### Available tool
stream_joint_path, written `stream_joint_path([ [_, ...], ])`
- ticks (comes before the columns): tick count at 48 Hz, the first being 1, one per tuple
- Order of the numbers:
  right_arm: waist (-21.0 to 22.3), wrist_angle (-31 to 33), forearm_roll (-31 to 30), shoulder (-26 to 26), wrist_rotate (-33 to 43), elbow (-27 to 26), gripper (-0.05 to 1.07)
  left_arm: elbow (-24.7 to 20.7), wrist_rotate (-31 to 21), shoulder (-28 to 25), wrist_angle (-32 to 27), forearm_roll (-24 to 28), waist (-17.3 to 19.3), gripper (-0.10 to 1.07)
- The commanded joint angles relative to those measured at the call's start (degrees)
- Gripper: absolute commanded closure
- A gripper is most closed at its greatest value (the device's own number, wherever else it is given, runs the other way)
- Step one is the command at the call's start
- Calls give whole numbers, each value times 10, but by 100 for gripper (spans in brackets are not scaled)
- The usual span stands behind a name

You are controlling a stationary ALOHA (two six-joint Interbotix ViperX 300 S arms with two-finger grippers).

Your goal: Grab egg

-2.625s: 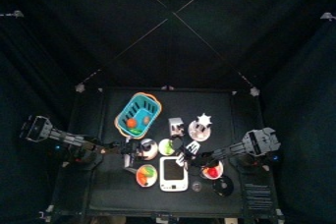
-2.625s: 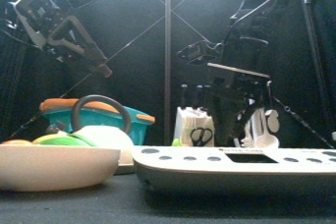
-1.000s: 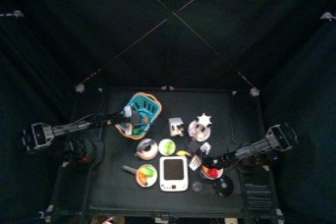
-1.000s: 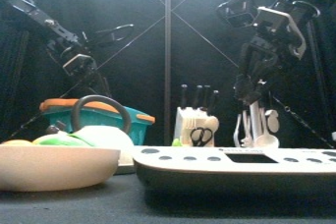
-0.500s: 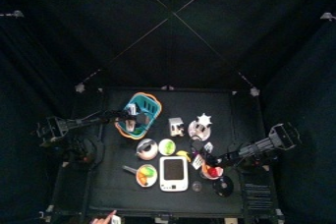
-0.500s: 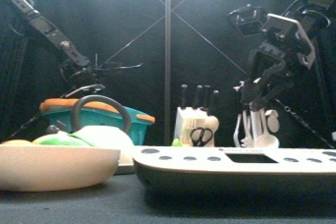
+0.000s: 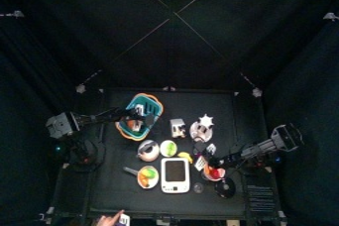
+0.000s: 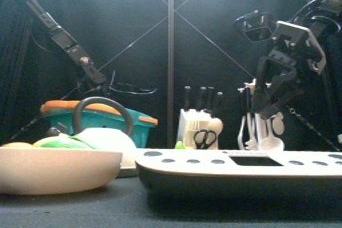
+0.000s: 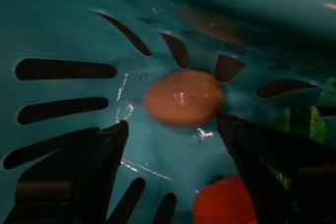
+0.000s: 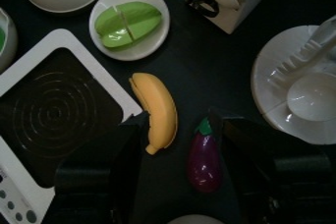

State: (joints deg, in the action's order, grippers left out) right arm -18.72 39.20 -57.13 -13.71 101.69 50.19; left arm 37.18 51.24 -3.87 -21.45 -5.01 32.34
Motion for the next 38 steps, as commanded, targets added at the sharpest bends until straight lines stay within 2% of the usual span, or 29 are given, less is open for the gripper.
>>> stream_joint_path([
  [1, 1, -2, 4, -4, 1, -4, 16, -20, -1, -6, 1, 1, 1, -5],
  [18, 1, -6, 4, 6, 1, -2, 16, -20, -2, -24, 2, -11, 1, -1],
  [31, 2, -6, 6, 9, 2, -2, 16, -18, -4, -21, -3, -13, 1, 23],
  [38, 2, -6, 6, 9, 2, -2, 16, -18, -4, -4, -10, -12, 2, 29],
])
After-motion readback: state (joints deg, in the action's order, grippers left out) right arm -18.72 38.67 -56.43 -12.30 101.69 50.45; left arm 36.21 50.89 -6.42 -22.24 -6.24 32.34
